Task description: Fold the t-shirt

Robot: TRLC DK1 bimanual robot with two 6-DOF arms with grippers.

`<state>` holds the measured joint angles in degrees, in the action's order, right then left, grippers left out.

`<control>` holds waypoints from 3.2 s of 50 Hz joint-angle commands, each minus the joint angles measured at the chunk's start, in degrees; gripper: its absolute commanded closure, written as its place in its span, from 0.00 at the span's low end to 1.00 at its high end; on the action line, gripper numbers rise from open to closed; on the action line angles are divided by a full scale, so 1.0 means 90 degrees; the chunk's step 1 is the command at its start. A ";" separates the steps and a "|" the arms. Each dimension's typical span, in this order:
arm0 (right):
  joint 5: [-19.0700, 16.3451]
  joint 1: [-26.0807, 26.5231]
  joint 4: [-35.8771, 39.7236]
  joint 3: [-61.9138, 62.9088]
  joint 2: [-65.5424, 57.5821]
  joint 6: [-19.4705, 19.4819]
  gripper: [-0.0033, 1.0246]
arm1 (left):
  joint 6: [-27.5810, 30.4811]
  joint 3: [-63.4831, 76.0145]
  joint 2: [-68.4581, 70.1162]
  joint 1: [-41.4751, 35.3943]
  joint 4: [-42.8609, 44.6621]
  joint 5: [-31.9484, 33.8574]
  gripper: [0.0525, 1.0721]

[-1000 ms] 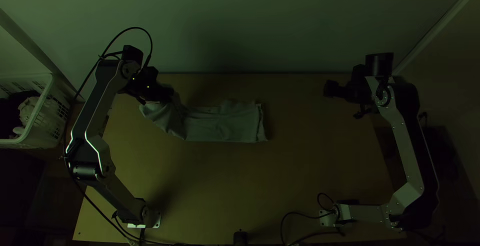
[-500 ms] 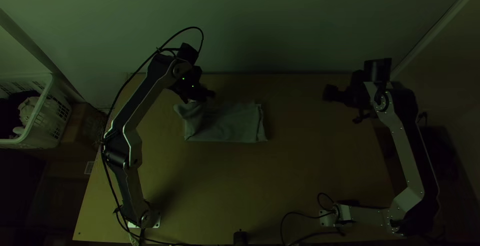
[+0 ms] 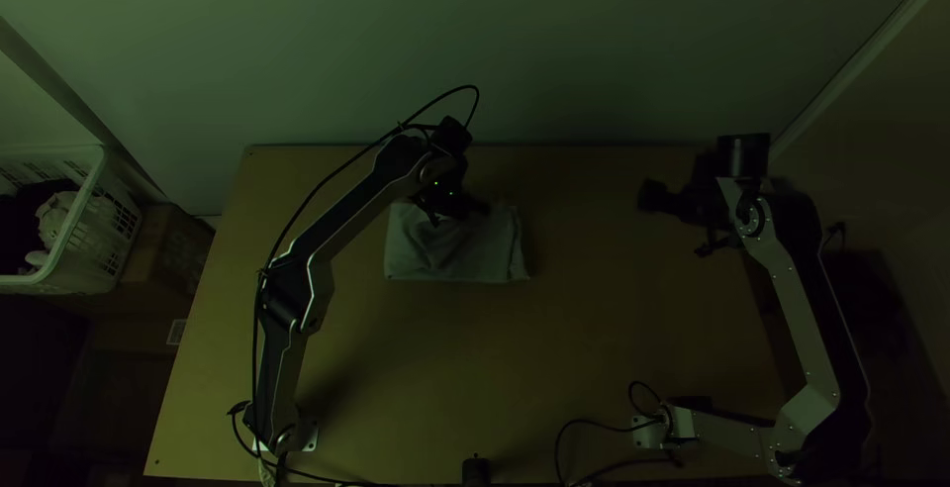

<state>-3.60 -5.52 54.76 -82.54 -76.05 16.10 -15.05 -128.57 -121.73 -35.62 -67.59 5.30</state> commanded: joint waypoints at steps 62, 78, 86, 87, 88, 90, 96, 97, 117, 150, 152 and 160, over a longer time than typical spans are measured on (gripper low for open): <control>0.0067 -0.0158 -0.2735 0.0910 0.0374 -0.0558 0.04 | -0.0359 0.0165 0.1211 0.1086 0.0987 0.1530 0.04; 0.0067 -0.0109 -0.3350 0.0441 0.0413 -0.1115 0.04 | -0.0193 0.0438 0.2159 0.2356 0.0899 0.1501 0.04; 0.0067 -0.0080 -0.3878 0.0451 0.0647 -0.1095 0.04 | 0.0119 0.0907 0.2872 0.2883 0.0918 0.1306 0.04; 0.0067 -0.0061 -0.3917 0.0460 0.0686 -0.1095 0.04 | 0.0139 0.0966 0.2959 0.2961 0.0938 0.1276 0.04; 0.0058 -0.0051 -0.3927 0.0451 0.0716 -0.1095 0.04 | 0.0139 0.1034 0.3047 0.3030 0.0938 0.1276 0.04; 0.0058 0.0018 -0.3956 0.0431 0.0774 -0.1095 0.04 | 0.0158 0.1161 0.3223 0.3166 0.0958 0.1267 0.04; 0.0058 0.0105 -0.3995 0.0460 0.1048 -0.1164 0.04 | 0.0266 0.1688 0.3780 0.3567 0.1065 0.1179 0.04; 0.0058 0.0125 -0.3995 0.0470 0.1087 -0.1183 0.04 | 0.0276 0.1825 0.3887 0.3606 0.1143 0.1149 0.04; 0.0058 0.0115 -0.4483 0.1593 0.2483 -0.1369 0.04 | 0.0461 0.4921 0.6348 0.3772 0.2442 0.0485 0.04; 0.0058 0.0350 -0.5108 0.4591 0.5433 -0.1544 0.05 | 0.1819 0.9930 1.0098 0.5061 0.5743 -0.0013 0.04; 0.0058 0.0350 -0.5118 0.4816 0.5686 -0.1652 0.05 | 0.1848 1.0175 1.0372 0.5071 0.5879 -0.0013 0.04; 0.0058 0.0350 -0.5186 0.5656 0.6380 -0.1857 0.07 | 0.1897 1.1044 1.1172 0.5110 0.6153 -0.0003 0.04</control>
<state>-3.42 -2.81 9.41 -35.46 -21.43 1.08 0.73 -33.45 -24.71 9.89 -14.68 5.10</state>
